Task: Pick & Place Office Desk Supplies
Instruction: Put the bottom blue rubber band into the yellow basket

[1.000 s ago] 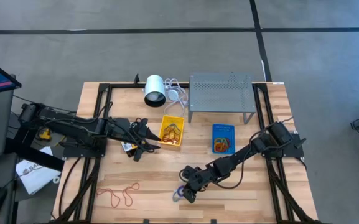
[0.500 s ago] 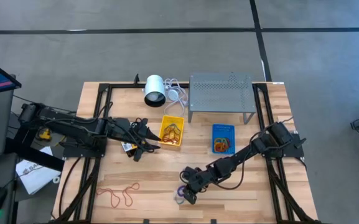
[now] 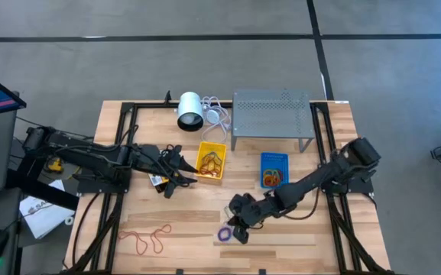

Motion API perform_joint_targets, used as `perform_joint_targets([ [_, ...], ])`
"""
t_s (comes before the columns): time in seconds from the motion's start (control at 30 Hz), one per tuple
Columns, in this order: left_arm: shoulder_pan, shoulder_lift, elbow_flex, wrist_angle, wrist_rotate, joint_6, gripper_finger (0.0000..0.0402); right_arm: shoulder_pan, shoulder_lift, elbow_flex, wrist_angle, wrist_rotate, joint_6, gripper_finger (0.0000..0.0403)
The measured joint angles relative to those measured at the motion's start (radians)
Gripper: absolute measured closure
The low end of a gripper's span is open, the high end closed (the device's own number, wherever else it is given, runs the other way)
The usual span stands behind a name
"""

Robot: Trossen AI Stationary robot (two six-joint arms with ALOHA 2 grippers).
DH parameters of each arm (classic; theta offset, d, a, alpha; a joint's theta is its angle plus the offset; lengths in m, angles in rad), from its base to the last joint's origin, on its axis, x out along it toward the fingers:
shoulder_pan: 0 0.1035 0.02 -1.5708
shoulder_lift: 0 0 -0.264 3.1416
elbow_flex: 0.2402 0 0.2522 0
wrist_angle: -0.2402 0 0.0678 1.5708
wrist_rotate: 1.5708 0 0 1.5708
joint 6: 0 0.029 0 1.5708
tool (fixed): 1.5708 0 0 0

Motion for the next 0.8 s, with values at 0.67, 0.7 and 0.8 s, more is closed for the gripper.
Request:
perform_joint_targets([
  [0.67,0.000,0.000,0.000,0.036,0.000,0.001,0.0239,-0.213,-0.125,0.000,-0.124,-0.005,-0.262,0.0403],
  [0.7,0.000,0.000,0.000,0.036,0.000,0.001,0.0239,-0.226,-0.125,0.000,-0.126,-0.009,-0.273,0.0403],
  [0.8,0.000,0.000,0.000,0.036,0.000,0.002,0.0239,-0.264,-0.125,0.000,-0.126,-0.034,-0.306,0.0403],
])
